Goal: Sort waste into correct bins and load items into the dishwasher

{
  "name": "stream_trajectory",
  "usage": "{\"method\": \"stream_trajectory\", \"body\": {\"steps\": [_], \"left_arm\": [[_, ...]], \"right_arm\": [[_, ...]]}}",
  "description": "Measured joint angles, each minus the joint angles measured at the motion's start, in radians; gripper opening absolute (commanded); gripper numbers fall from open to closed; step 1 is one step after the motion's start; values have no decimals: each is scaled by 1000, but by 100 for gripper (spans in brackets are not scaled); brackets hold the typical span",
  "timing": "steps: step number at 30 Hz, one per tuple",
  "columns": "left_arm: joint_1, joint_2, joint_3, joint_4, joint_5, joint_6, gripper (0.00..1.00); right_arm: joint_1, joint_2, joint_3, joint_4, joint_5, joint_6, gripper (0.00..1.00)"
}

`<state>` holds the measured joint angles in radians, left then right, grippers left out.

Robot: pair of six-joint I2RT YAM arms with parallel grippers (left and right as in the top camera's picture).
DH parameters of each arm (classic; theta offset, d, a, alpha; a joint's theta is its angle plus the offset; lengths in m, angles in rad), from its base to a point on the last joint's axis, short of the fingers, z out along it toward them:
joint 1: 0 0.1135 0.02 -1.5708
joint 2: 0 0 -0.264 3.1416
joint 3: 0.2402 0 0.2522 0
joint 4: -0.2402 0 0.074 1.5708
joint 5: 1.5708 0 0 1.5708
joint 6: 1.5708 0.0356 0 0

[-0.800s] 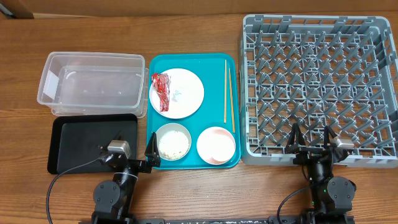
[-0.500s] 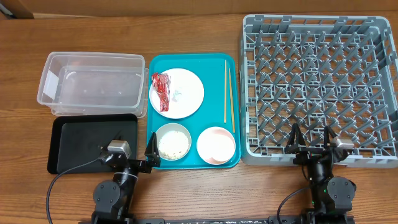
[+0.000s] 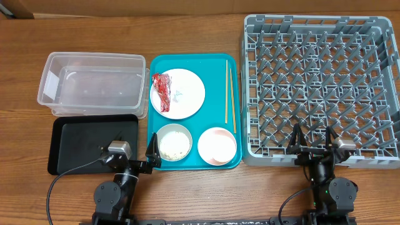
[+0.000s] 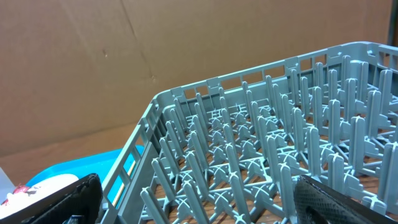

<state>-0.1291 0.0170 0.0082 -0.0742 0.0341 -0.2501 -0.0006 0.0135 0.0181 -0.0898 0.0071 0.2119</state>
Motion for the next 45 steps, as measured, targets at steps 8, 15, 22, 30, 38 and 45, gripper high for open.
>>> {"method": "stream_trajectory", "body": {"steps": [8, 15, 22, 30, 38, 45], "left_arm": [[0, 0, 0, 0, 0, 0, 100], [0, 0, 0, 0, 0, 0, 100], [0, 0, 0, 0, -9, 14, 100], [0, 0, 0, 0, -15, 15, 100], [0, 0, 12, 107, 97, -25, 100], [0, 105, 306, -155, 126, -28, 100]], "right_arm": [[0, 0, 0, 0, 0, 0, 100], [0, 0, 0, 0, 0, 0, 100], [0, 0, 0, 0, 0, 0, 100], [0, 0, 0, 2, -21, 0, 100], [0, 0, 5, 16, -234, 1, 100], [0, 41, 284, -260, -321, -3, 100]]}}
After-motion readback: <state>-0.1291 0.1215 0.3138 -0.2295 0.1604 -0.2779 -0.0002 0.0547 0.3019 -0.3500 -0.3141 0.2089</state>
